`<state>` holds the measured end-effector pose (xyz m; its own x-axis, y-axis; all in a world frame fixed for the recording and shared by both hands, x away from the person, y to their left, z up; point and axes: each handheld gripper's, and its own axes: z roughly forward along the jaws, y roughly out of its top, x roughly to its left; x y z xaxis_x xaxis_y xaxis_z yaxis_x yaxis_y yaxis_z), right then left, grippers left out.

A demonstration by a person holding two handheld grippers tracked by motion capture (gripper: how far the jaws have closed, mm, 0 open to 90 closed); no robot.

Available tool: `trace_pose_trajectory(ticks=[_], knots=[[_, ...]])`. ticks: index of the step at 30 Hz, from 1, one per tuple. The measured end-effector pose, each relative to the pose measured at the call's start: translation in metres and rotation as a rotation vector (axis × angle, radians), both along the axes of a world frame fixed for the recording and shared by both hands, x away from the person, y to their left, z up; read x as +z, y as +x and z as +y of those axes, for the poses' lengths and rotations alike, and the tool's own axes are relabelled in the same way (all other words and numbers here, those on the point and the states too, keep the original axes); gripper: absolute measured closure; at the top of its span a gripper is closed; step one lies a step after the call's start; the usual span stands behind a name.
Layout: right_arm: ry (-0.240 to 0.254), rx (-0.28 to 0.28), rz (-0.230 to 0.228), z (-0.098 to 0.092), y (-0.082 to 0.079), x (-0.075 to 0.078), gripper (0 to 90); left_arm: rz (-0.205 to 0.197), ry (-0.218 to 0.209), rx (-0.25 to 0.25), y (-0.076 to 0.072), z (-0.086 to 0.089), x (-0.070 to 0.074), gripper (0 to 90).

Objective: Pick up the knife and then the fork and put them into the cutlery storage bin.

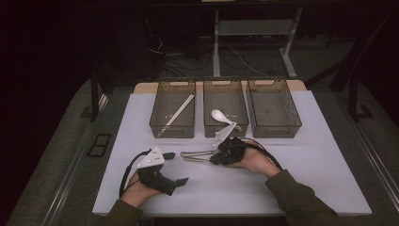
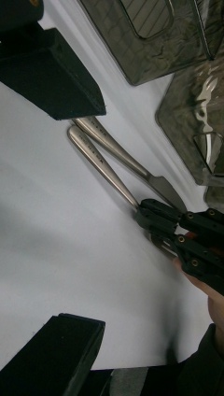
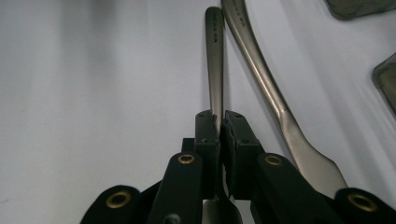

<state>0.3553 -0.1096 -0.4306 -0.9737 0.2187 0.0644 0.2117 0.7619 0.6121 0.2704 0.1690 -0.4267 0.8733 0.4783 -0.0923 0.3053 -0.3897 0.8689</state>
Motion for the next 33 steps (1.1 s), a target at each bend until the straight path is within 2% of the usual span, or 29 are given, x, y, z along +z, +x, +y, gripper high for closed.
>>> trace_pose_trajectory(ticks=[9, 14, 24, 31, 33], knots=[[0.022, -0.004, 0.006, -0.008, 0.0, 0.01, 84.4, 0.001, -0.002, 0.003, 0.0, 0.0, 0.0, 0.0], [0.056, -0.002, -0.002, -0.015, 0.0, 0.018, 84.4, 0.004, 0.002, 0.0, 0.0, -0.001, -0.001, 0.0], [0.116, -0.023, -0.011, -0.028, -0.001, 0.033, 84.3, 0.002, -0.001, 0.006, 0.001, 0.0, -0.001, 0.0], [0.142, -0.049, -0.011, -0.036, 0.0, 0.043, 84.3, 0.001, -0.001, 0.005, 0.0, 0.001, -0.001, 0.0], [0.144, -0.05, -0.025, -0.039, 0.0, 0.046, 84.3, 0.0, 0.0, 0.004, 0.0, 0.001, 0.0, 0.0]])
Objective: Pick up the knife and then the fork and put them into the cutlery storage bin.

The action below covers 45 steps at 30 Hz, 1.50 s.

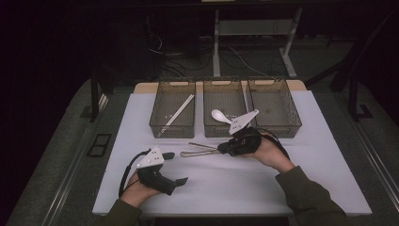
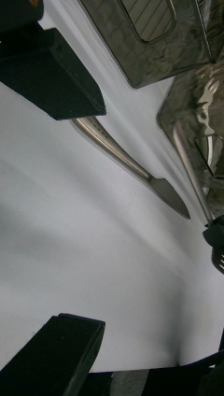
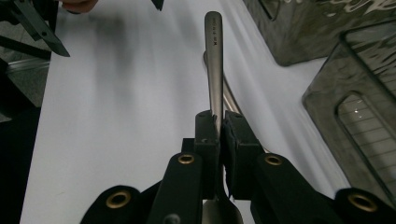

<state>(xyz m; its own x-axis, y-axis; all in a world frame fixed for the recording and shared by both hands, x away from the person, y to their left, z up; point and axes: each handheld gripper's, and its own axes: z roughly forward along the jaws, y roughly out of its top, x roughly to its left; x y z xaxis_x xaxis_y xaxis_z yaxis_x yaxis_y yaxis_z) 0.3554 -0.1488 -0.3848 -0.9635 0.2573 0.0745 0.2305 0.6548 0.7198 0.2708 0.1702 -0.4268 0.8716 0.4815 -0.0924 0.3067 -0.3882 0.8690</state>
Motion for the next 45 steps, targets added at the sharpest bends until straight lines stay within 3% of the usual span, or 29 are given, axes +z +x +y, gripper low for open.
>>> trace_pose_trajectory(ticks=[5, 25, 45], knots=[[0.021, -0.011, -0.009, -0.007, 0.0, 0.007, 84.3, 0.001, -0.001, 0.001, 0.0, 0.0, 0.0, 0.0], [0.088, -0.172, -0.017, -0.047, 0.012, 0.03, 84.3, -0.001, 0.0, 0.001, 0.0, -0.001, 0.0, 0.0], [0.092, -0.361, -0.044, -0.097, 0.029, 0.039, 84.3, 0.006, 0.002, 0.004, 0.0, -0.001, -0.001, 0.0]])
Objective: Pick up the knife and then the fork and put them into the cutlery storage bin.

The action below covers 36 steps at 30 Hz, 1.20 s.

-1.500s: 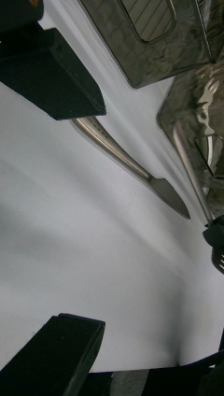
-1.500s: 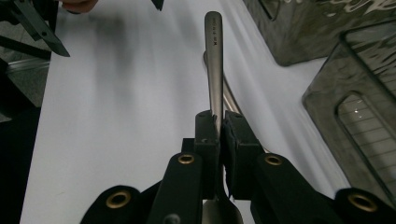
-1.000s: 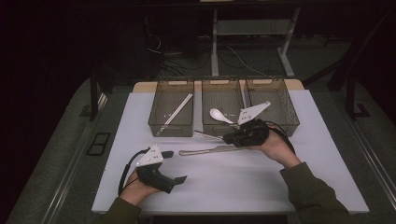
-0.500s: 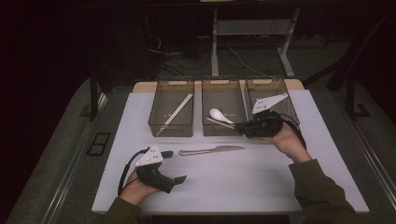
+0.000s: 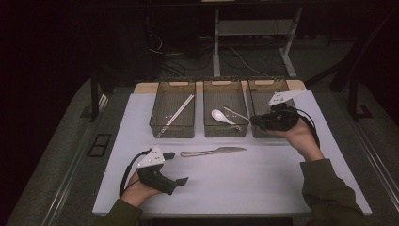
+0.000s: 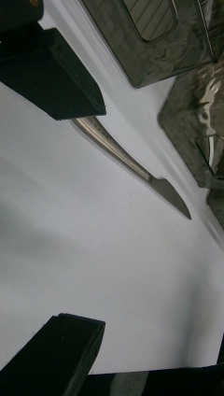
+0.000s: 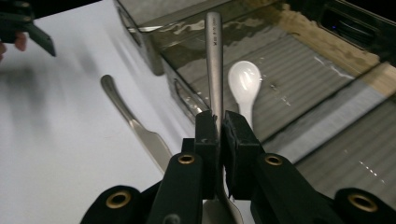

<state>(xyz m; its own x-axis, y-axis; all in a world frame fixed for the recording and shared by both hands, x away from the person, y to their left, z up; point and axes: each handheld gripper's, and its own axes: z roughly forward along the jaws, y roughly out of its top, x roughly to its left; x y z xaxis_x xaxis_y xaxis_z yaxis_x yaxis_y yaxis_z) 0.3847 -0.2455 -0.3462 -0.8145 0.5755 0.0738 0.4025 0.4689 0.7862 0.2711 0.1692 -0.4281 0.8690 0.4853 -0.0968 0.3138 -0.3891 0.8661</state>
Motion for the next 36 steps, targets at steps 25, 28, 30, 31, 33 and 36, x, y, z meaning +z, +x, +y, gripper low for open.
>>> trace_pose_trajectory(ticks=[25, 28, 30, 31, 33, 36], knots=[[-0.077, -0.382, 0.072, -0.064, 0.061, -0.025, 84.3, 0.002, -0.009, 0.004, -0.001, 0.001, 0.0, 0.0], [-0.091, -0.406, 0.099, -0.067, 0.066, -0.032, 84.3, 0.004, -0.007, 0.002, -0.001, 0.001, 0.0, 0.0], [-0.1, -0.415, 0.114, -0.068, 0.068, -0.036, 84.2, 0.002, -0.005, 0.001, -0.001, 0.001, 0.0, 0.0], [-0.11, -0.422, 0.124, -0.067, 0.07, -0.039, 84.2, 0.002, -0.006, 0.002, -0.001, 0.001, 0.0, 0.0], [-0.128, -0.424, 0.133, -0.065, 0.072, -0.042, 84.2, 0.0, -0.008, 0.004, -0.001, 0.001, 0.001, 0.0], [-0.152, -0.43, 0.153, -0.062, 0.075, -0.047, 84.1, 0.0, -0.006, 0.001, -0.002, 0.0, 0.001, 0.0]])
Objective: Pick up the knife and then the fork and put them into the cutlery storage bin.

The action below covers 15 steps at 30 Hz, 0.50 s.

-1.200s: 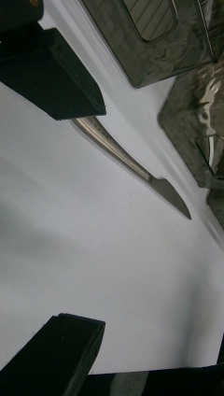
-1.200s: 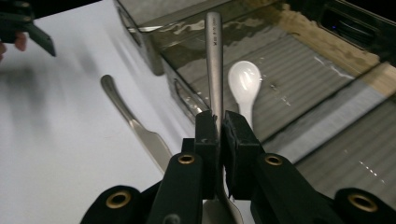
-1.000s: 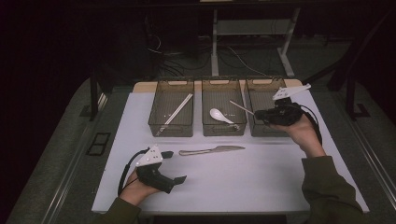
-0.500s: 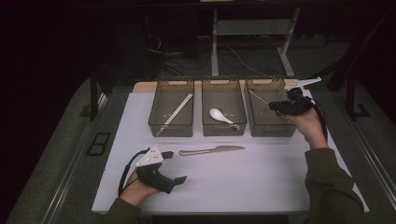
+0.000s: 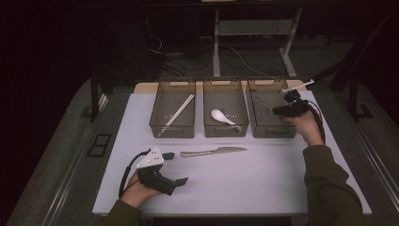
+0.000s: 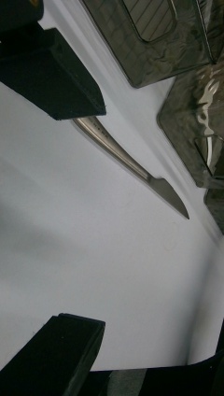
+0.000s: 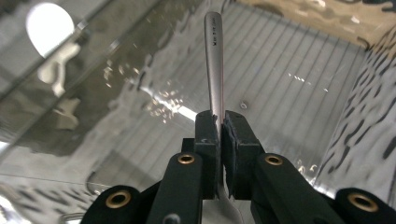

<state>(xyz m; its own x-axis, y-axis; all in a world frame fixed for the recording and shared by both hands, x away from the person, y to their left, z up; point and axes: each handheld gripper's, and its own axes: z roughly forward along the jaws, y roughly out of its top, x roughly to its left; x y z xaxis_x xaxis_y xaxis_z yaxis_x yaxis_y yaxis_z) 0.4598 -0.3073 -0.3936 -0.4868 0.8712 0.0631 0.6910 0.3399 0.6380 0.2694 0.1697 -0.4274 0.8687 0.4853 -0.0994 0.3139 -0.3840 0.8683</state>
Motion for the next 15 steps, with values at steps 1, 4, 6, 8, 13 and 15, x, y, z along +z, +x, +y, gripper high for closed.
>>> trace_pose_trajectory(ticks=[1, 4, 6, 8, 13, 15], knots=[[-0.002, 0.005, 0.004, 0.0003, 0.0009, -0.0016, 84.1, 0.001, -0.001, 0.0, -0.0003, -0.0002, -0.0003, 0.0], [-0.007, 0.011, 0.019, 0.0025, 0.0019, -0.0041, 83.4, 0.0, -0.001, 0.0, -0.0005, 0.0005, -0.0005, 0.0], [0.026, 0.012, 0.012, 0.0019, 0.0022, -0.0034, 78.1, 0.001, -0.004, 0.005, -0.0007, 0.0011, 0.0, 0.0], [0.032, 0.01, 0.009, 0.0016, 0.0022, -0.0025, 74.5, 0.002, -0.003, 0.006, -0.0007, 0.0016, 0.0002, 0.0], [0.08, 0.021, 0.002, 0.0002, -0.0011, 0.0009, 61.7, 0.0, -0.001, 0.001, -0.0007, 0.0005, -0.0002, 0.0], [0.116, 0.043, -0.003, 0.0001, -0.0042, 0.0034, 56.6, 0.0, 0.0, 0.001, -0.0008, 0.0005, -0.0003, 0.0]])
